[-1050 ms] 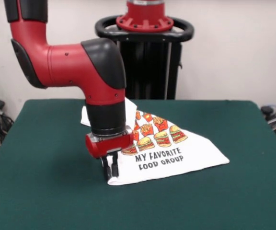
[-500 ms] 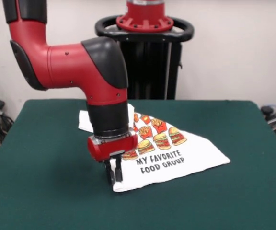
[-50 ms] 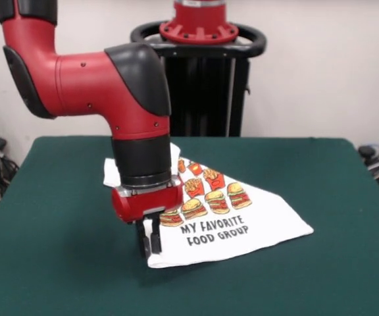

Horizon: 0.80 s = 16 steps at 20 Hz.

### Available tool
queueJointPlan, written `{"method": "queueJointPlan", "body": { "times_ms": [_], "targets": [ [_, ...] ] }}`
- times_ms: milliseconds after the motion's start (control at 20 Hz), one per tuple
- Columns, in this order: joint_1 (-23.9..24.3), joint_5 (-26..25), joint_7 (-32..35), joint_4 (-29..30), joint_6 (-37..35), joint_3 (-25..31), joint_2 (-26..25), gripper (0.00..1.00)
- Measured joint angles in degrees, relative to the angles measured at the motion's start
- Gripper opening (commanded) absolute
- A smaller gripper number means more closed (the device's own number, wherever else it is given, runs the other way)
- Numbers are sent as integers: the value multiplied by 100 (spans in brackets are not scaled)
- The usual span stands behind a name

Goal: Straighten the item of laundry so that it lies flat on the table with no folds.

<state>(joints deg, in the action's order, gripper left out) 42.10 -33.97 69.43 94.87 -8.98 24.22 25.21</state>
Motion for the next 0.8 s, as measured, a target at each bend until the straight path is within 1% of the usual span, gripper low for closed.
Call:
{"method": "queueJointPlan", "body": {
  "times_ms": [200,800],
  "targets": [
    [-29,-152,0,-146,0,0,80,0],
    [7,-182,0,-480,0,10,181,0]
  ]
}}
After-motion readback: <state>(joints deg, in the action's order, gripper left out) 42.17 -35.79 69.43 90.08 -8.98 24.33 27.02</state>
